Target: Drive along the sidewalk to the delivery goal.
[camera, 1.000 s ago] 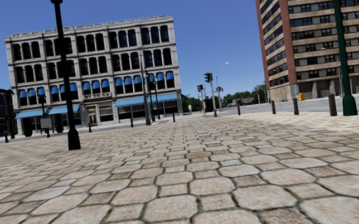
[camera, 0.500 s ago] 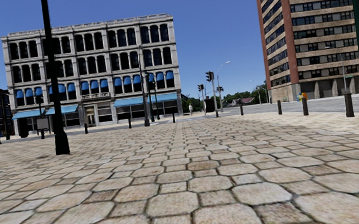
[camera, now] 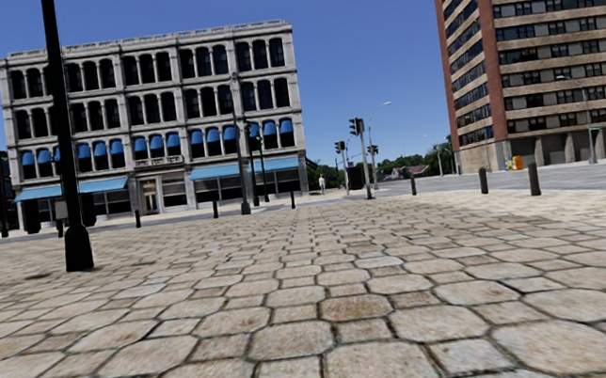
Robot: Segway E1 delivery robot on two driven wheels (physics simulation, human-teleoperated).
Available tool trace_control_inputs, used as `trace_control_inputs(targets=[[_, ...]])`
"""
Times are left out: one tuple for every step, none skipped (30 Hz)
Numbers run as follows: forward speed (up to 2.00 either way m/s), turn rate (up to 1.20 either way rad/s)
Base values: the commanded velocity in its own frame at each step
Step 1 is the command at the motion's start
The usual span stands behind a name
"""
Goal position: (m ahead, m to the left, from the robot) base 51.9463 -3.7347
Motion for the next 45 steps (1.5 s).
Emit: trace_control_inputs(targets=[[1.52, 0.00], [1.52, 0.00], [1.49, 0.00], [1.42, 0.00], [1.40, 0.00], [1.40, 0.00], [1.40, 0.00], [1.46, 0.00], [1.54, 0.00], [1.59, 0.00], [1.59, 0.00], [1.68, 0.00], [1.73, 0.00], [1.73, 0.00], [1.76, 0.00], [1.78, 0.00], [1.83, 0.00], [1.87, 0.00], [1.87, 0.00], [1.91, 0.00], [1.92, 0.00], [1.92, 0.00], [1.92, 0.00], [1.92, 0.00], [1.92, 0.00], [1.92, 0.00], [1.92, 0.00], [1.92, 0.00], [1.92, 0.00], [1.92, 0.00], [1.92, 0.00], [1.92, 0.00], [1.94, 0.00], [1.94, 0.00], [1.94, 0.00], [1.94, 0.00], [1.94, 0.00], [1.94, 0.00], [1.94, 0.00], [1.94, 0.00], [1.94, 0.00], [1.94, 0.00], [1.94, 0.00], [1.94, 0.00], [1.94, 0.00]])
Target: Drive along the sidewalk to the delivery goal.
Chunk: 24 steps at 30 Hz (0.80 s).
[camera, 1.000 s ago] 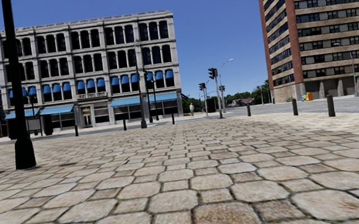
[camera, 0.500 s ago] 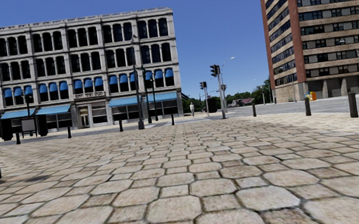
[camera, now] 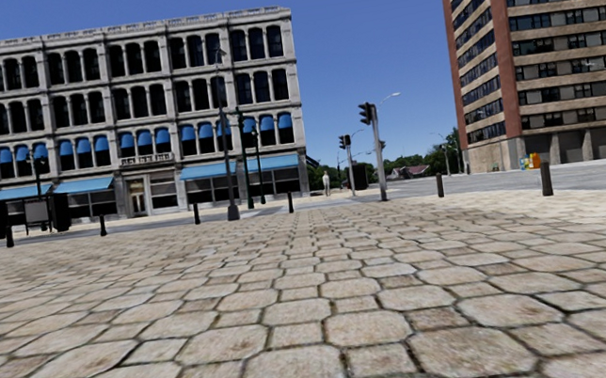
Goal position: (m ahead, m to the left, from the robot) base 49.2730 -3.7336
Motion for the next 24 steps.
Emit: trace_control_inputs(targets=[[1.94, 0.00], [1.96, 0.00], [1.96, 0.00], [2.00, 0.00], [2.00, 0.00], [2.00, 0.00], [2.00, 0.00], [2.00, 0.00], [2.00, 0.00], [2.00, 0.00], [2.00, 0.00], [2.00, 0.00], [2.00, 0.00], [2.00, 0.00], [2.00, 0.00], [2.00, 0.00], [2.00, 0.00], [2.00, 0.00], [2.00, 0.00], [2.00, 0.00], [2.00, 0.00], [2.00, 0.00], [2.00, 0.00], [2.00, 0.00]])
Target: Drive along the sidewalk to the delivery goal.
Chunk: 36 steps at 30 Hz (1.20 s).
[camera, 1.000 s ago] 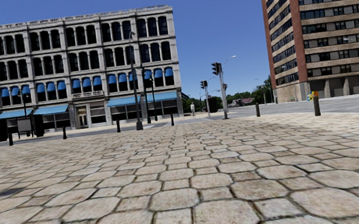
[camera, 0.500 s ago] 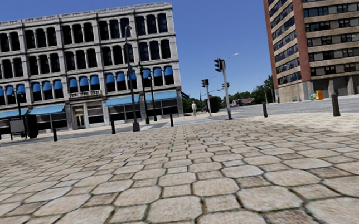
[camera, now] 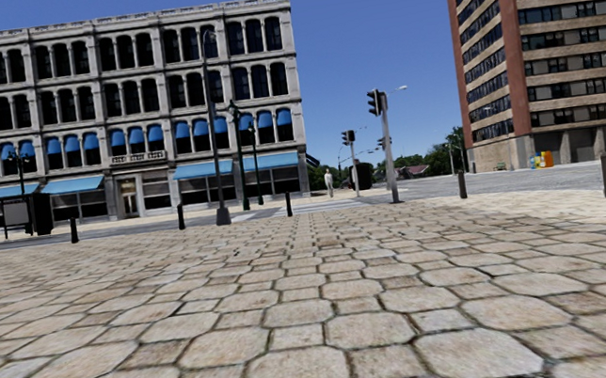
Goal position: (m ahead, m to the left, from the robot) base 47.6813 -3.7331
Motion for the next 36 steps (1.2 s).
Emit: trace_control_inputs(targets=[[2.00, 0.00], [2.00, 0.00], [1.99, 0.00], [1.99, 0.00], [1.98, 0.00], [1.98, 0.00], [1.98, 0.00], [1.98, 0.00], [1.98, 0.00], [1.98, 0.00], [1.98, 0.00], [1.98, 0.00], [1.98, 0.00], [1.98, 0.00], [1.98, 0.00], [1.98, 0.00], [1.98, 0.00], [1.98, 0.00], [1.98, 0.00], [1.98, 0.00], [1.98, 0.00], [1.98, 0.00], [1.98, 0.00], [1.98, 0.00], [1.98, 0.00], [1.98, 0.00], [1.98, 0.00], [1.98, 0.00], [2.00, 0.00], [2.00, 0.00], [2.00, 0.00], [2.00, 0.00], [2.00, 0.00], [2.00, 0.00], [2.00, 0.00], [2.00, 0.00]])
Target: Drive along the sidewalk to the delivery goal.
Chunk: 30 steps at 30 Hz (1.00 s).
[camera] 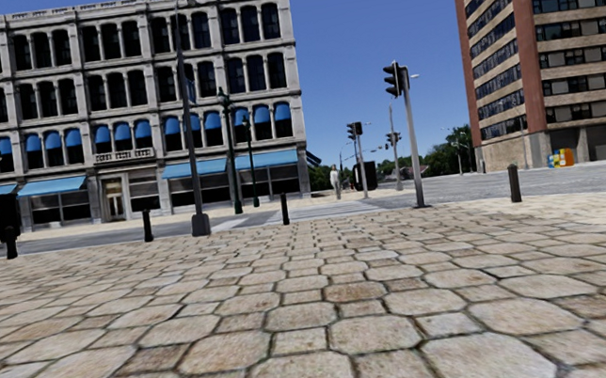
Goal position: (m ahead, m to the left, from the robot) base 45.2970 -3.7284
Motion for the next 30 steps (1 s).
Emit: trace_control_inputs(targets=[[2.00, 0.00], [2.00, 0.00], [2.00, 0.00], [2.00, 0.00], [2.00, 0.00], [2.00, 0.00], [2.00, 0.00], [2.00, 0.00], [2.00, 0.00], [2.00, 0.00], [2.00, 0.00], [2.00, 0.00], [2.00, 0.00], [2.00, 0.00], [2.00, 0.00], [2.00, 0.00], [2.00, 0.00], [2.00, 0.00], [2.00, 0.00], [2.00, 0.00], [2.00, 0.00], [2.00, 0.00], [2.00, 0.00], [2.00, 0.00], [2.00, 0.00], [2.00, 0.00], [2.00, 0.00], [2.00, 0.00], [2.00, 0.00], [2.00, 0.00]])
